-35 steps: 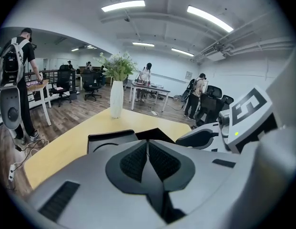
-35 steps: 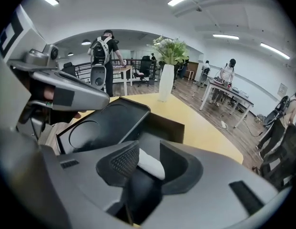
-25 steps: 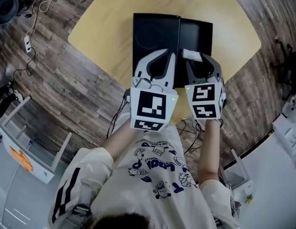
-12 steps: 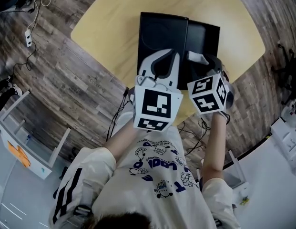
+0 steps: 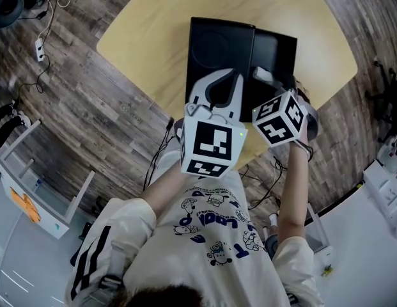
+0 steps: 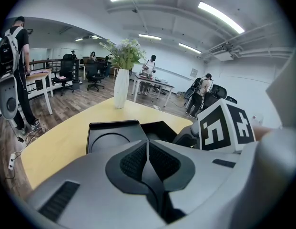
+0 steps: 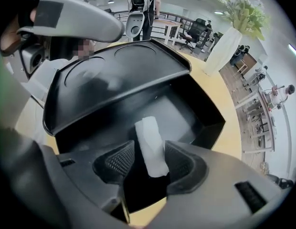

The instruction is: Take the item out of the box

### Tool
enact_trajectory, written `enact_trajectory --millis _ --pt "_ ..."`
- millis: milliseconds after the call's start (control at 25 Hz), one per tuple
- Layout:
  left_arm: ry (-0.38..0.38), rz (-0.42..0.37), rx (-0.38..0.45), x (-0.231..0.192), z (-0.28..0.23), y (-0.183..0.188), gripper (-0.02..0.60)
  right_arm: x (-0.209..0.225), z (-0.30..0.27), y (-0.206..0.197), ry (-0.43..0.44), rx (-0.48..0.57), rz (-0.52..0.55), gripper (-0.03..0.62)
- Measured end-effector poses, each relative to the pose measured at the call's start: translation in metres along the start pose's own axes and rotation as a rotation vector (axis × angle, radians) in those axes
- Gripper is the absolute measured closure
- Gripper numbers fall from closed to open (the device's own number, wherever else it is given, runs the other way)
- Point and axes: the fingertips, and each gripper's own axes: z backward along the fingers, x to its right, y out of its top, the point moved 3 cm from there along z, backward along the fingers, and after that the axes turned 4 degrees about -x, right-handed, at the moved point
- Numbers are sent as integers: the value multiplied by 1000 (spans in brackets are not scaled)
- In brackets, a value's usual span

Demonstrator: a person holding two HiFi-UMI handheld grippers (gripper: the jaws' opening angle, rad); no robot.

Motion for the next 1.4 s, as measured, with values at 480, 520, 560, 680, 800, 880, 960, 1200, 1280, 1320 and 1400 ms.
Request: enact_trajectory --millis 480,520,560,680,800,880,960,1200,1280,1320,1400 --pt "5 9 -4 -4 3 -4 554 5 -1 -1 -54 -5 -11 450" --pt "6 13 -1 -5 3 -3 555 6 0 0 -49 6 -25 451" --pt "8 15 1 -6 3 -2 555 6 1 0 -40 19 -43 451" --pt "12 12 6 -6 4 0 554 4 8 3 1 63 -106 453" --pt "13 5 13 -5 6 4 554 0 17 5 28 104 -176 453" --pt "12 -1 18 -3 8 7 555 -2 24 6 38 138 -245 453" --pt "11 -9 25 -2 10 10 554 -2 32 8 46 178 -324 453" --pt "4 -42 61 6 19 22 554 -1 57 12 17 256 -471 453" --pt "-1 -56 73 10 21 26 554 1 65 12 -9 288 -510 453" --pt "-4 -63 79 12 22 28 555 3 69 13 -24 310 -530 453" --pt "-10 -75 89 17 26 32 555 5 80 13 -40 351 -570 453"
